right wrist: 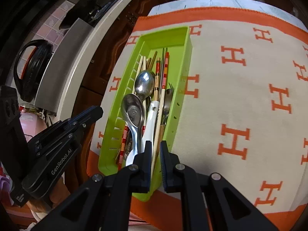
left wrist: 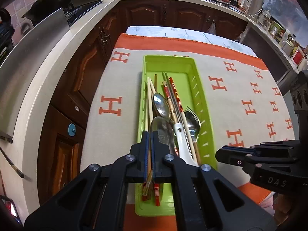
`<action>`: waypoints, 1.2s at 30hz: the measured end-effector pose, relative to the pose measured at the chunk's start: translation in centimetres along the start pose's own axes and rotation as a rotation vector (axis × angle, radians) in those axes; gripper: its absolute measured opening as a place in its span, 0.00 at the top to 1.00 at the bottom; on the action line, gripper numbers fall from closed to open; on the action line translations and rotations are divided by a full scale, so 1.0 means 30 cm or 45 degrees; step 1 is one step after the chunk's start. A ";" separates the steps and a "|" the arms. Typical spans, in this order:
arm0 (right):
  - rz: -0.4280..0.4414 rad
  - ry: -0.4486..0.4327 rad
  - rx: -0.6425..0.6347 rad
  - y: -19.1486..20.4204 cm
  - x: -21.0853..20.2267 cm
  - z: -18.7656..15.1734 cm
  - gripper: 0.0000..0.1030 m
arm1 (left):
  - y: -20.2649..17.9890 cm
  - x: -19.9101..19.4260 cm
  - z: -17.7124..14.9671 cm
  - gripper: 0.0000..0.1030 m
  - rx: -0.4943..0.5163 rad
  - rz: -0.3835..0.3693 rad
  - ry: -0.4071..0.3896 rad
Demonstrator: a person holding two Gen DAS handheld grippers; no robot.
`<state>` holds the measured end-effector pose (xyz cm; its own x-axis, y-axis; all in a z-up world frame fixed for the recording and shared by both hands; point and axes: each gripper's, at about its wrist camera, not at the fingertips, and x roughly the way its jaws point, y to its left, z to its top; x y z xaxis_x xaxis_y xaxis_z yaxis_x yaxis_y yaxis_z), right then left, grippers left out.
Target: Organize utensils
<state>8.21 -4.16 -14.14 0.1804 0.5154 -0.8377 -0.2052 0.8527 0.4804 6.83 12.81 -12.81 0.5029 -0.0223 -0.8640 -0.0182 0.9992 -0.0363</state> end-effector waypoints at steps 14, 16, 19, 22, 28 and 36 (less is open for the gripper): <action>-0.096 -0.187 -0.062 -0.036 -0.229 -0.062 0.90 | -0.109 -0.186 -0.020 0.57 0.009 -0.091 -0.103; -0.111 -0.209 -0.068 -0.039 -0.262 -0.077 0.90 | -0.128 -0.222 -0.028 0.54 0.006 -0.107 -0.124; -0.138 -0.238 -0.088 -0.035 -0.308 -0.105 0.90 | -0.158 -0.267 -0.040 0.50 -0.003 -0.127 -0.142; -0.186 -0.279 -0.121 -0.025 -0.362 -0.132 0.88 | -0.182 -0.305 -0.050 0.46 -0.017 -0.131 -0.149; -0.264 -0.383 -0.120 -0.037 -0.483 -0.171 0.71 | -0.220 -0.399 -0.066 0.32 -0.032 -0.152 -0.191; -0.275 -0.490 -0.100 -0.036 -0.629 -0.209 0.67 | -0.294 -0.560 -0.050 0.19 -0.010 -0.071 -0.330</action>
<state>-1.02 -15.34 -0.47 0.5691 0.3327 -0.7519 -0.1930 0.9430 0.2712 -2.77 4.33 1.26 0.7078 -0.0667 -0.7032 0.0095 0.9963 -0.0849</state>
